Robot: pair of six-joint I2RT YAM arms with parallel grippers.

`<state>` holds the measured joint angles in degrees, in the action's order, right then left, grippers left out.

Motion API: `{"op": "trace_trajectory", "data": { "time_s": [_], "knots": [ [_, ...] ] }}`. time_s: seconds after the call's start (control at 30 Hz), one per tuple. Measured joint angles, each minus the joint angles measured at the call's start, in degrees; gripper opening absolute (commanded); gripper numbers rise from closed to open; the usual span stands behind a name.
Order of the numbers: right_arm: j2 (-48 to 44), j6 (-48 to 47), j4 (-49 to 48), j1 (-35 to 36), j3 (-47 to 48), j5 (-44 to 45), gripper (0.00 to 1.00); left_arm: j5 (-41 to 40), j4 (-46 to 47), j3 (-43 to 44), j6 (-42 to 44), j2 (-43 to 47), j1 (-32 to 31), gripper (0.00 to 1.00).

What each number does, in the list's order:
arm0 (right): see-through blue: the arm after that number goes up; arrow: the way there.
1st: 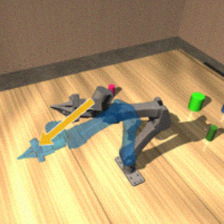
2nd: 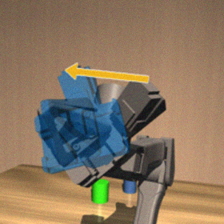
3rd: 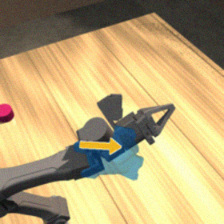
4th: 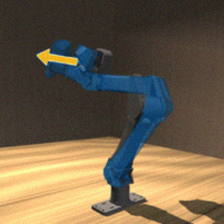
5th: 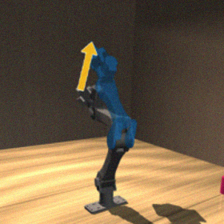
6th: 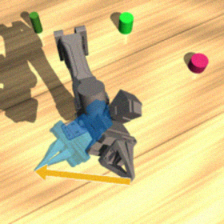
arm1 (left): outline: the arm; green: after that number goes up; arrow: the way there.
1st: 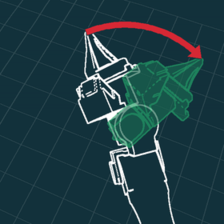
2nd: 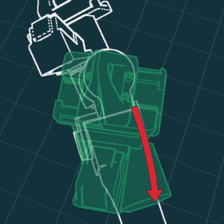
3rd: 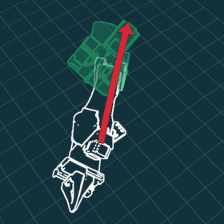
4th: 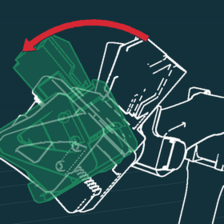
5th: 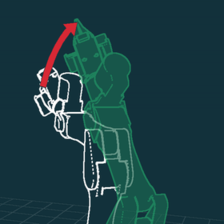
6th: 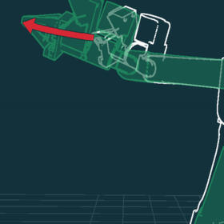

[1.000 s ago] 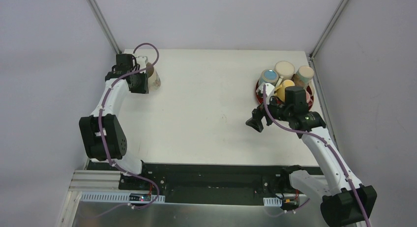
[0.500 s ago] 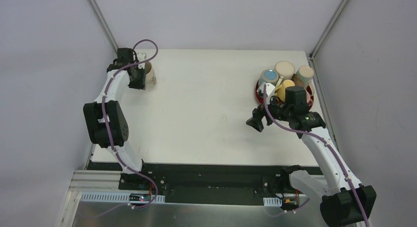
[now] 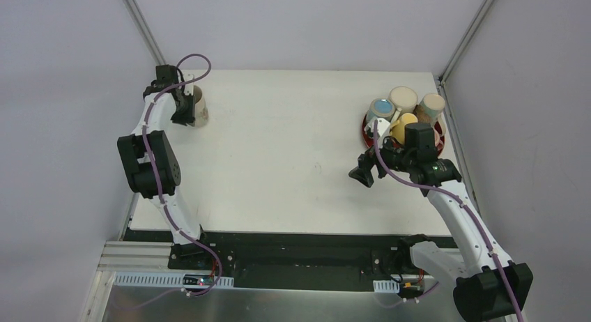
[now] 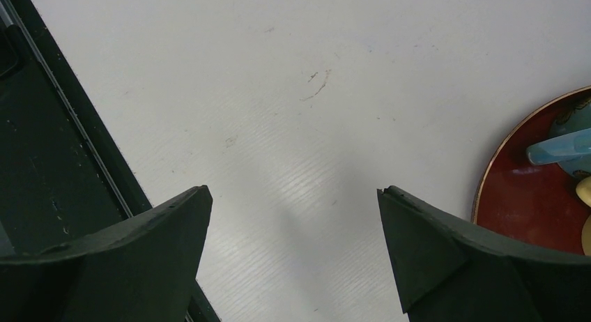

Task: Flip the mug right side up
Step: Place the cup at the corner of the board.

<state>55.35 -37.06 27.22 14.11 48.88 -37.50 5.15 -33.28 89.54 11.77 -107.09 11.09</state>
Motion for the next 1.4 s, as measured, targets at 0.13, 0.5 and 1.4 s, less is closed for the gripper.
{"op": "trace_trajectory", "data": {
  "time_s": [0.13,0.5,1.4],
  "knots": [
    [0.0,0.1,0.0,0.0,0.0,-0.3,0.99,-0.1,-0.1,1.3,-0.2,-1.8,1.0,0.0],
    [0.0,0.2,-0.2,-0.5,0.0,-0.7,0.99,-0.5,0.0,4.4,-2.2,-5.6,1.4,0.0],
    [0.5,0.6,-0.9,-0.9,0.0,-0.9,0.99,-1.4,0.0,9.3,-3.5,-9.6,1.3,0.0]
  ]
}}
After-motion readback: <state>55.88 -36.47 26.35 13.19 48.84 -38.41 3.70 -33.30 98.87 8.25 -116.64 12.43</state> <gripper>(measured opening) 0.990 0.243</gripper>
